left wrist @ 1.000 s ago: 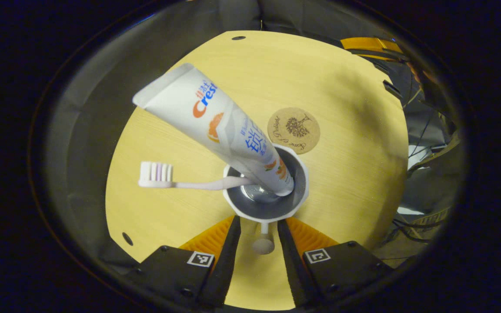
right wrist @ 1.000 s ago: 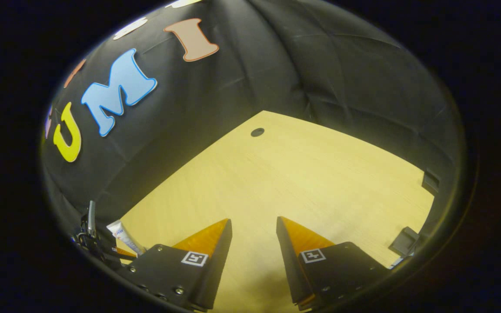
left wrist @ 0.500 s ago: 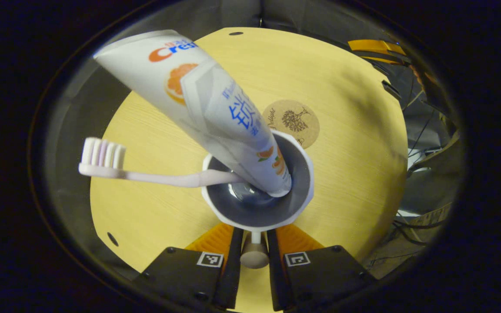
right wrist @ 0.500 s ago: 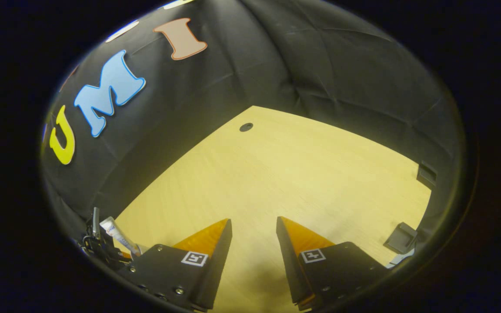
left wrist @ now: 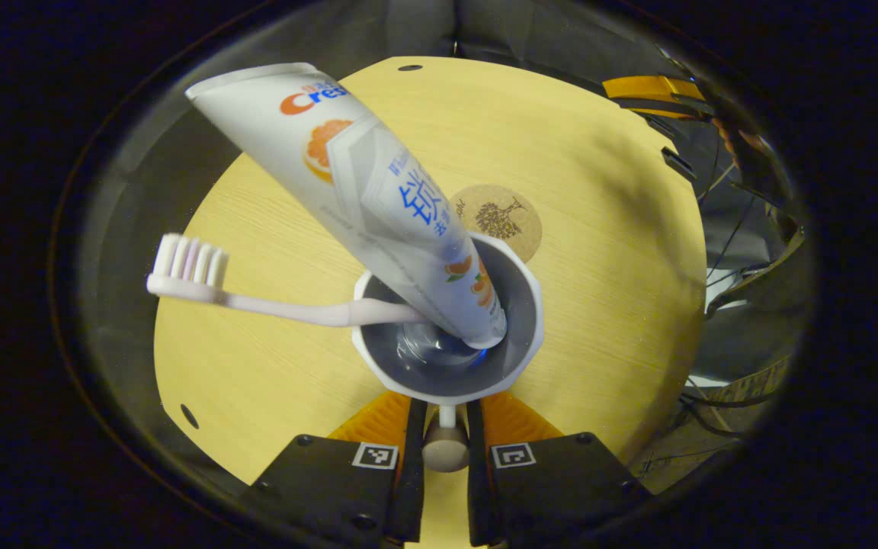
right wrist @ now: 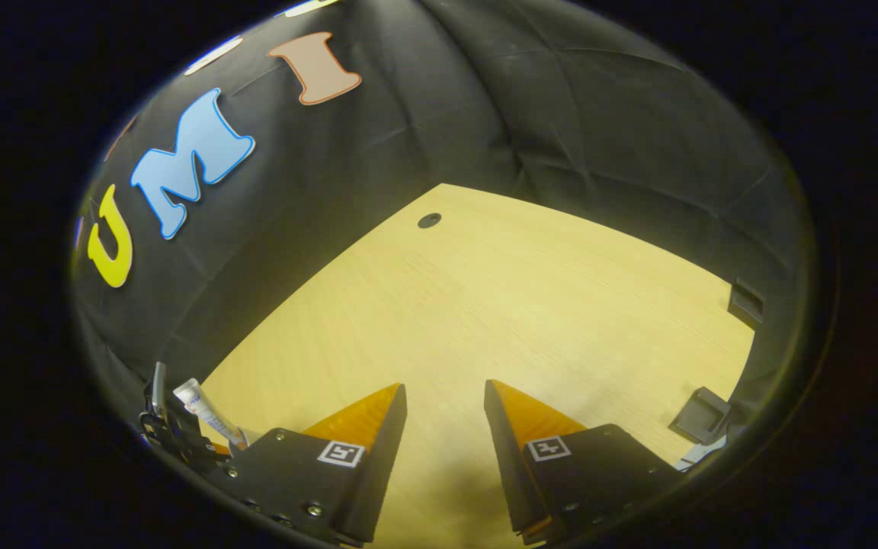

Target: Put the toothbrush and toothpaste on the desktop into the cup, then pick up the cup and place it on the coaster on the desktop.

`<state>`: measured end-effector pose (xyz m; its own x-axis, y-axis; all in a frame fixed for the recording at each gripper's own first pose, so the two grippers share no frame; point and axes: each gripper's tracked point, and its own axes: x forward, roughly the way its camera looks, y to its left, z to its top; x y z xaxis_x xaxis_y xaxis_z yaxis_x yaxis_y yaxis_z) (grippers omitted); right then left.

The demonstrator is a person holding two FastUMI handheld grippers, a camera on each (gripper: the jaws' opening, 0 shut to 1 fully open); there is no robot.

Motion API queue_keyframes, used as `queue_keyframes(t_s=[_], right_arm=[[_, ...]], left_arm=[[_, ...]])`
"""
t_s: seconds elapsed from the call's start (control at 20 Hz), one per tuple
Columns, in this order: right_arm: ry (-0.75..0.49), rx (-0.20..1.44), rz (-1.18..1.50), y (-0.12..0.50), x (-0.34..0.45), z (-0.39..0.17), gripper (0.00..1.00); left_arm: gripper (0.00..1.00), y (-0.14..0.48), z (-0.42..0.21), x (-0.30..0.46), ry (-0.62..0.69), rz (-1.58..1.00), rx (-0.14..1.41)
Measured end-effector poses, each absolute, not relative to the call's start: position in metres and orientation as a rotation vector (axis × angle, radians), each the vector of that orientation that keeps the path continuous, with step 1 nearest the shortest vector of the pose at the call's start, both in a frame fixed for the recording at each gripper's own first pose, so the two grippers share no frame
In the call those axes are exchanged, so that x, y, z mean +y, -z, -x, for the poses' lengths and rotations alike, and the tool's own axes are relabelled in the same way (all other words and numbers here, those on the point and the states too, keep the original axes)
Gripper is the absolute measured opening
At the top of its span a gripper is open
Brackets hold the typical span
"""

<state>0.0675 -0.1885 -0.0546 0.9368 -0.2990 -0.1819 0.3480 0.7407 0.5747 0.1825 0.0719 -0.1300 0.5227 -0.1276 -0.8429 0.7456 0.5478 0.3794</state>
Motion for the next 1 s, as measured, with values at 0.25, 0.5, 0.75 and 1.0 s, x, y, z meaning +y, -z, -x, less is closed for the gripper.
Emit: queue_keyframes(t_s=[0.25, 0.5, 0.75, 1.0], right_arm=[[0.355, 0.074, -0.657, 0.057, -0.190, -0.060, 0.63], [0.365, 0.062, -0.670, 0.059, -0.198, -0.048, 0.63], [0.399, 0.052, -0.694, 0.066, -0.216, -0.032, 0.63], [0.430, 0.052, -0.719, 0.077, -0.232, -0.019, 0.63]], left_arm=[[0.30, 0.130, -0.168, 0.061, 0.606, -0.870, 0.816], [0.30, 0.130, -0.152, 0.055, 0.637, -0.905, 0.796], [0.30, 0.126, -0.118, 0.052, 0.672, -0.945, 0.791], [0.30, 0.122, -0.096, 0.052, 0.691, -0.965, 0.794]])
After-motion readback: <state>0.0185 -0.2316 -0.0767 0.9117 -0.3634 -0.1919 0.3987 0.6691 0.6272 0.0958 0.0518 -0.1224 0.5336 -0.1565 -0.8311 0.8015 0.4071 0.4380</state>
